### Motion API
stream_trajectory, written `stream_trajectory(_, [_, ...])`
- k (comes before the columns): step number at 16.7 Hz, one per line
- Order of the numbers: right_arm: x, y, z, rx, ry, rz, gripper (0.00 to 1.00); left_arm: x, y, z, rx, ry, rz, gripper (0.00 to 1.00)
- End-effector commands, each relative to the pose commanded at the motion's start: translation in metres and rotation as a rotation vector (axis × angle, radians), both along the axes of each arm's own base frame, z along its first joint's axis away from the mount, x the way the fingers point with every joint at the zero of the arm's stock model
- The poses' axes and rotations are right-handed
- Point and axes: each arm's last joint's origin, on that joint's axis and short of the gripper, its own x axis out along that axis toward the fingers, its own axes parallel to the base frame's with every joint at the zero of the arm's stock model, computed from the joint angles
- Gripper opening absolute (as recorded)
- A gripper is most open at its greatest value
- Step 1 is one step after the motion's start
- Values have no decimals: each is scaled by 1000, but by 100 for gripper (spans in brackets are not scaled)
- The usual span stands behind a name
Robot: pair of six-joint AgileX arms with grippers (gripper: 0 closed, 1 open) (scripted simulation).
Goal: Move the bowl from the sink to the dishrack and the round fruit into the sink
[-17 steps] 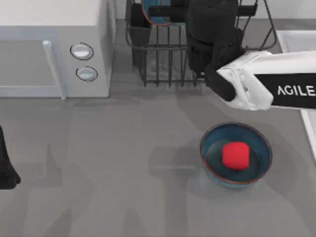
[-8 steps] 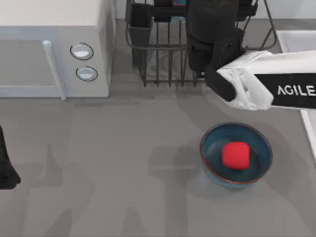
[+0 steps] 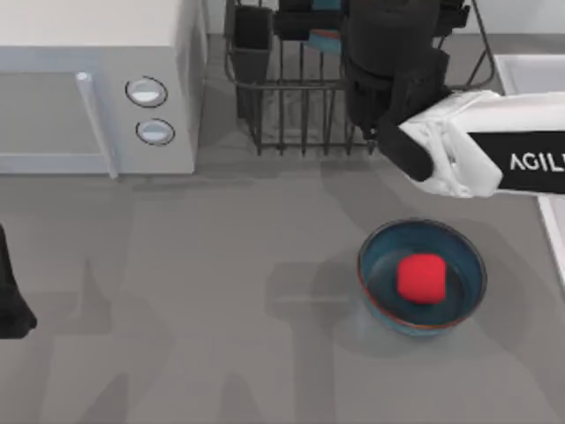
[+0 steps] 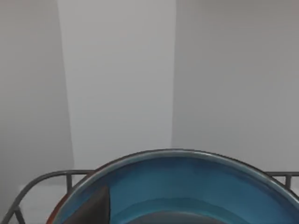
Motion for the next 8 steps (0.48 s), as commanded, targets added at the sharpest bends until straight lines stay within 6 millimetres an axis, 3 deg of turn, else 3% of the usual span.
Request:
stream_trajectory(4, [-21,-50,16,-15,32,43,100,0,0,0,0,0,0,100])
stream_trajectory(8, [-77,-123,38,-14,63,97,100,0,0,0,0,0,0,100])
